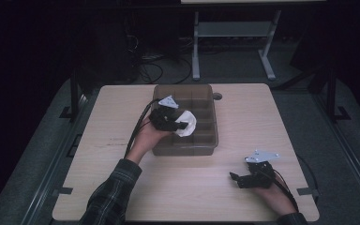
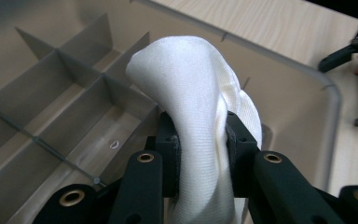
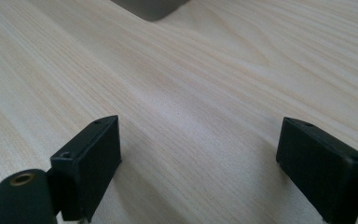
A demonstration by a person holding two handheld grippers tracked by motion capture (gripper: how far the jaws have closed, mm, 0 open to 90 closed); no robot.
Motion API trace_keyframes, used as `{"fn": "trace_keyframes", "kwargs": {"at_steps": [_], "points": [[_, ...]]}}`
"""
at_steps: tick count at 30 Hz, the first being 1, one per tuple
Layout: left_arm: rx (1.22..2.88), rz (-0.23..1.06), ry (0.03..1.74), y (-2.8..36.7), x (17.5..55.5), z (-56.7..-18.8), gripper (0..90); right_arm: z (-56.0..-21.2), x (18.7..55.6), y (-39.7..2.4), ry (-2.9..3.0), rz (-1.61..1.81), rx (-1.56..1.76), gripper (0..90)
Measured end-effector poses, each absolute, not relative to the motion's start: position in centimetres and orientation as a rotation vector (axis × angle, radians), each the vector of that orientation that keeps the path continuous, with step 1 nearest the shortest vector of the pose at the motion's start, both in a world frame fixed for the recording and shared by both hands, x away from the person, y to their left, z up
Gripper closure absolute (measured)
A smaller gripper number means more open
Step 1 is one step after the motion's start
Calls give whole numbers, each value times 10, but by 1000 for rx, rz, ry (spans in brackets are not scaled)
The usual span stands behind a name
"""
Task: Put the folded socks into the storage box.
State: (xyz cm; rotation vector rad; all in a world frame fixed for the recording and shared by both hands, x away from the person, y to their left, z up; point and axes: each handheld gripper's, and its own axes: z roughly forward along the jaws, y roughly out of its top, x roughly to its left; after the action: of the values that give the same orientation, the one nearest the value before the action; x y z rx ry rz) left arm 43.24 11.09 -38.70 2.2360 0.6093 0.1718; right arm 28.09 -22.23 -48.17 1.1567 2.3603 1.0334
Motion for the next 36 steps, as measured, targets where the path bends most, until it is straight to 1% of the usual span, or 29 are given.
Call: {"fn": "trace_keyframes", "kwargs": {"at_steps": [8,14,16,29,33,36], "points": [[2294,193,646,99,438,-395,721,-482,281,-222,2360,1037,1160,130],[2321,189,705,95,442,-404,720,-482,281,-222,2361,1033,1156,130],[2308,189,705,94,442,-405,720,-482,281,-222,2360,1037,1161,130],[2374,199,750,86,446,-412,721,-482,281,-222,2360,1037,1162,130],[2432,220,751,80,449,-418,723,-482,281,-222,2360,1033,1158,130],[2435,194,762,79,451,-423,725,-482,281,-222,2360,1037,1162,130]]}}
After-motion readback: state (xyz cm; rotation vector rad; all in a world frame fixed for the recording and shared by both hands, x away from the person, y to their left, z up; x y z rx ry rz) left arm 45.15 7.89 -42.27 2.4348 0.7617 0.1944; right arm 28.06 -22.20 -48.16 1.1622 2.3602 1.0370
